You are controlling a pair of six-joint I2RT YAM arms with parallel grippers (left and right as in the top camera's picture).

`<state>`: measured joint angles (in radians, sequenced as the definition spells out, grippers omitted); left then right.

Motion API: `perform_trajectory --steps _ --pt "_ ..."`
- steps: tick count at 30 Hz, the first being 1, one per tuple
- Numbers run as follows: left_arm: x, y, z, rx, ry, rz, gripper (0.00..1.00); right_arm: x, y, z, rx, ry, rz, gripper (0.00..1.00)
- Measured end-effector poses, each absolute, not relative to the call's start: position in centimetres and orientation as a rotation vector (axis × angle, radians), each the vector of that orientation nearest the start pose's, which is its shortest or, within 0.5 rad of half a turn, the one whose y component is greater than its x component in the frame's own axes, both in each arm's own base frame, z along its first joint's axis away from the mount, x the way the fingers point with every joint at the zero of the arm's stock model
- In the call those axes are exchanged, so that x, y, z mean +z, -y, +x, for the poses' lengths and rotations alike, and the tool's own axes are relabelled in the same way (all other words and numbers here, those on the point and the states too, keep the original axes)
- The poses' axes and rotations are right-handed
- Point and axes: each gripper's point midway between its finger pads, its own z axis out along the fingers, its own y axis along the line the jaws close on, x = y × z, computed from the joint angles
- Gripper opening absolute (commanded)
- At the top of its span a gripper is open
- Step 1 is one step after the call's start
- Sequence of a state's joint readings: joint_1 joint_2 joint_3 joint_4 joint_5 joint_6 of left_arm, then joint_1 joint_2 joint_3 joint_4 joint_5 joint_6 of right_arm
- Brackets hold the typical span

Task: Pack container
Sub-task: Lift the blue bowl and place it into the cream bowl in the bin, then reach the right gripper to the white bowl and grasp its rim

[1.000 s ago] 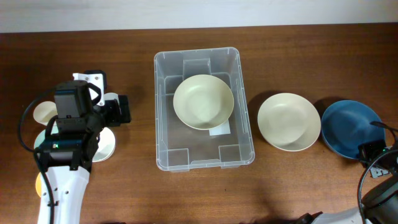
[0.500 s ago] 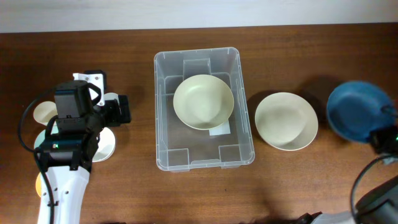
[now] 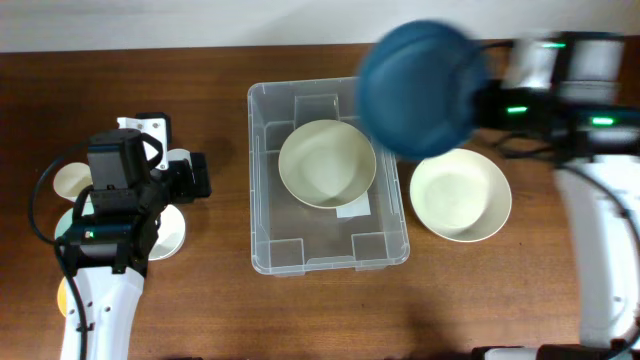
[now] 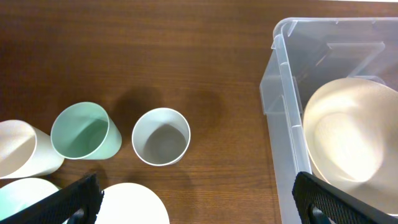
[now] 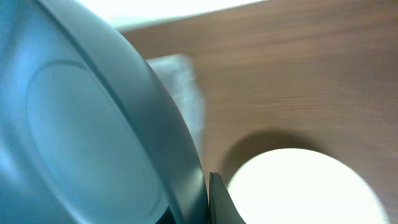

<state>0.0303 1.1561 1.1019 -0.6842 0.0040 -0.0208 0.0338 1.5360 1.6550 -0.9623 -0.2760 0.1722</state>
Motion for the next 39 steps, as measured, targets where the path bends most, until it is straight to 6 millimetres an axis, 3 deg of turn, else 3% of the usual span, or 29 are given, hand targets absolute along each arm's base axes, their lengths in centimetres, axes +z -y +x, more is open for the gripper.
perform_trajectory --steps 1,3,6,7,12,14,15,16,20,22,25,27,29,31,34,36,39 --pt "23.6 -1.0 34.3 0.000 -2.308 -0.057 1.00 27.6 -9.6 40.3 0.429 -2.452 -0.068 0.04" --pt "23.6 -1.0 34.3 0.000 -2.309 -0.057 1.00 25.7 -12.4 40.6 0.408 -2.493 -0.147 0.04" --pt "23.6 -1.0 34.3 0.000 -2.309 -0.057 1.00 22.5 -14.8 41.5 0.388 -2.554 -0.201 0.04" --pt "23.6 -1.0 34.3 0.000 -2.308 -0.057 1.00 20.4 -15.6 42.2 0.373 -2.592 -0.212 0.03" --pt "23.6 -1.0 34.3 0.000 -2.308 -0.057 1.00 15.1 -15.9 44.0 0.330 -2.677 -0.198 0.04" --pt "23.6 -1.0 34.3 0.000 -2.308 -0.057 1.00 14.0 -15.9 44.2 0.321 -2.700 -0.196 0.19" --pt "23.6 -1.0 34.3 0.000 -2.308 -0.057 1.00 13.8 -15.9 44.2 0.320 -2.703 -0.198 0.37" --pt "23.6 -1.0 34.3 0.000 -2.308 -0.057 1.00 13.8 -16.0 44.3 0.322 -2.700 -0.191 0.42" --pt "23.6 -1.0 34.3 0.000 -2.308 -0.057 1.00 14.2 -16.0 43.9 0.323 -2.717 -0.207 0.44" --pt "23.6 -1.0 34.3 0.000 -2.309 -0.057 1.00 15.4 -15.4 43.6 0.290 -2.734 -0.198 0.45" --pt "23.6 -1.0 34.3 0.000 -2.309 -0.057 1.00 18.6 -13.1 44.2 0.203 -2.712 -0.090 0.45" --pt "23.6 -1.0 34.3 0.000 -2.308 -0.057 1.00 22.3 -9.7 44.9 0.168 -2.645 0.082 0.45" --pt "23.6 -1.0 34.3 0.000 -2.308 -0.057 1.00 25.6 -4.8 44.1 0.152 -2.578 0.314 0.46" --pt "23.6 -1.0 34.3 0.000 -2.308 -0.057 1.00 28.1 0.7 42.3 0.117 -2.507 0.541 0.45" --pt "23.6 -1.0 34.3 0.000 -2.308 -0.057 1.00 31.0 9.1 36.9 0.044 -2.402 0.893 0.45" --pt "23.6 -1.0 34.3 0.000 -2.308 -0.057 1.00 31.3 11.0 34.3 0.035 -2.398 0.990 0.45" --pt "23.7 -1.0 34.3 0.000 -2.307 -0.057 1.00 30.6 11.6 30.8 0.057 -2.474 1.065 0.45"
